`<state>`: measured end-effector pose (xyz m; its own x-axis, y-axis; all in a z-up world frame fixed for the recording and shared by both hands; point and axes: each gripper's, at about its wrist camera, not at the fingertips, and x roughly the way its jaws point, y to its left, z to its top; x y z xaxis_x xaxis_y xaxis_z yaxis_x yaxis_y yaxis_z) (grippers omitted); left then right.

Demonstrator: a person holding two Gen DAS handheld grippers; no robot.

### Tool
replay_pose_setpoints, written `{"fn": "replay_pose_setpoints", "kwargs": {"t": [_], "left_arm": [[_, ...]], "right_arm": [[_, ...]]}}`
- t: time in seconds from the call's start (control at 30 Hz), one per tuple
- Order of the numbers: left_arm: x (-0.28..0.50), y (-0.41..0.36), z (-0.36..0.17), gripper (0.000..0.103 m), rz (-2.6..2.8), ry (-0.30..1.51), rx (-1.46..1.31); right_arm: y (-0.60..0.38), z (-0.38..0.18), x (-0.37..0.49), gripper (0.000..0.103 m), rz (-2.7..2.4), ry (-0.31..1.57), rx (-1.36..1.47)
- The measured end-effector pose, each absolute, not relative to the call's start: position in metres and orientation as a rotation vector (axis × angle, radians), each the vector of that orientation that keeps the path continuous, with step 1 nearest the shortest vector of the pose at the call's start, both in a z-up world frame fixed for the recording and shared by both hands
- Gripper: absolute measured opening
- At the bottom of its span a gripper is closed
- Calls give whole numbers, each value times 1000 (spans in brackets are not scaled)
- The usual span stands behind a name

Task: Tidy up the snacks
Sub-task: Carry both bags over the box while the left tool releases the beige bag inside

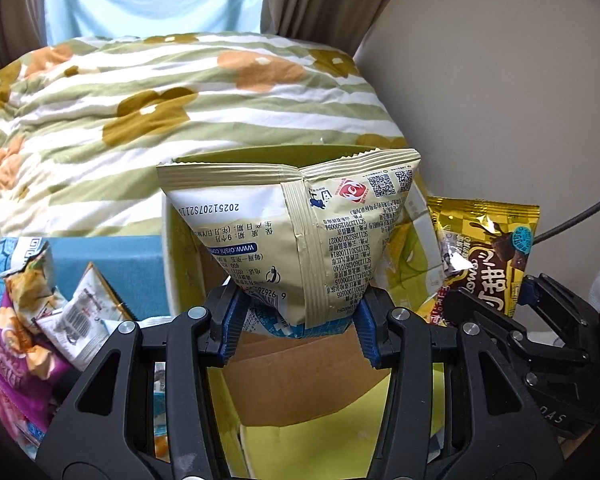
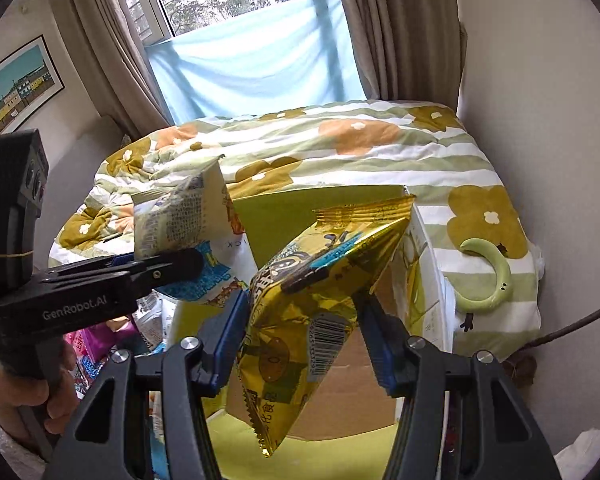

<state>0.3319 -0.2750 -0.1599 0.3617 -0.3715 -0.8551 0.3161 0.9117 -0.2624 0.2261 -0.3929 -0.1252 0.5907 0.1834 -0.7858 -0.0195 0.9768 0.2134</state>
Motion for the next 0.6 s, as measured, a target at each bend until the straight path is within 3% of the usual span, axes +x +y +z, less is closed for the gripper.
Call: {"fn": "replay_pose_setpoints", "kwargs": {"t": [0.23,0.27,0.3,0.37,0.6], "left_arm": [[362,-300,-205,45,-354,1219,1],[366,-301,-208,52,-341,1226,11],[368,-301,-210,71,-329,1226,20],[369,-296,-209,97,-312,1200,22],[351,-275,-193,99,-289,1141,56]], "right_arm": [[-419,-157,249,52,168,1011,172],[-422,-161,252,52,171,1021,173],[-425,-165,255,52,175,1030,178],[-430,-171,260,52,183,1044,186],[-426,-178,264,52,186,1052,142]]}}
